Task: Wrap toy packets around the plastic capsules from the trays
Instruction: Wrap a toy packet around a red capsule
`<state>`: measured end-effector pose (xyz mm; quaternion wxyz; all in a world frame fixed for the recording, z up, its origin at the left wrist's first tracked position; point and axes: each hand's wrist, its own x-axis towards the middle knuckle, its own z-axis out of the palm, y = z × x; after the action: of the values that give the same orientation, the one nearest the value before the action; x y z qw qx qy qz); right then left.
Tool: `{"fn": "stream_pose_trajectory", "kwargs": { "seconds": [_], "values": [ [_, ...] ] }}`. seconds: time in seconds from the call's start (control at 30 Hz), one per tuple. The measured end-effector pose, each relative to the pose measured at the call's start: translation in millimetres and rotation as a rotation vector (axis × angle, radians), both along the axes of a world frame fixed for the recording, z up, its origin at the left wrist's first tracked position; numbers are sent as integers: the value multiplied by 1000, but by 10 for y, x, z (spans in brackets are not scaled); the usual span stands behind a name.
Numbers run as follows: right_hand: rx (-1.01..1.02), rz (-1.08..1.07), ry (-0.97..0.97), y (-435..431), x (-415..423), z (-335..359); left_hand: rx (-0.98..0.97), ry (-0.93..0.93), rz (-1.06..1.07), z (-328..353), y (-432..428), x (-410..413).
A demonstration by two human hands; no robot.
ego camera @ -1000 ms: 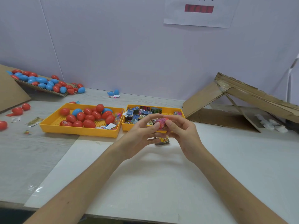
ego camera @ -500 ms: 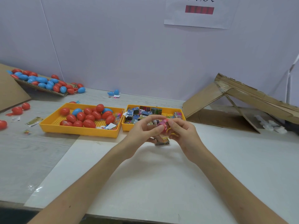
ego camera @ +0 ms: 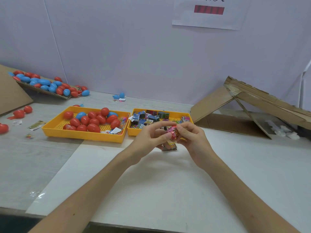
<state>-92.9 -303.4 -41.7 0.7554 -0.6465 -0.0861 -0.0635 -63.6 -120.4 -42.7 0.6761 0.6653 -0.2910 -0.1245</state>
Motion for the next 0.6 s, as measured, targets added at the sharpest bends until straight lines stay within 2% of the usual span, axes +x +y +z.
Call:
{"fn": "stream_pose_trajectory", "kwargs": {
  "seconds": [0.13,0.33,0.6],
  "values": [
    [6,-41,14,-8,12,-14,4,5,-13,-5,-13,-15],
    [-23,13,35,40,11,-15,-51,34,23,11,-2,-9],
    [-7,-32,-68,12,16,-24,-77,57,-26,18,7,-19]
  ]
}}
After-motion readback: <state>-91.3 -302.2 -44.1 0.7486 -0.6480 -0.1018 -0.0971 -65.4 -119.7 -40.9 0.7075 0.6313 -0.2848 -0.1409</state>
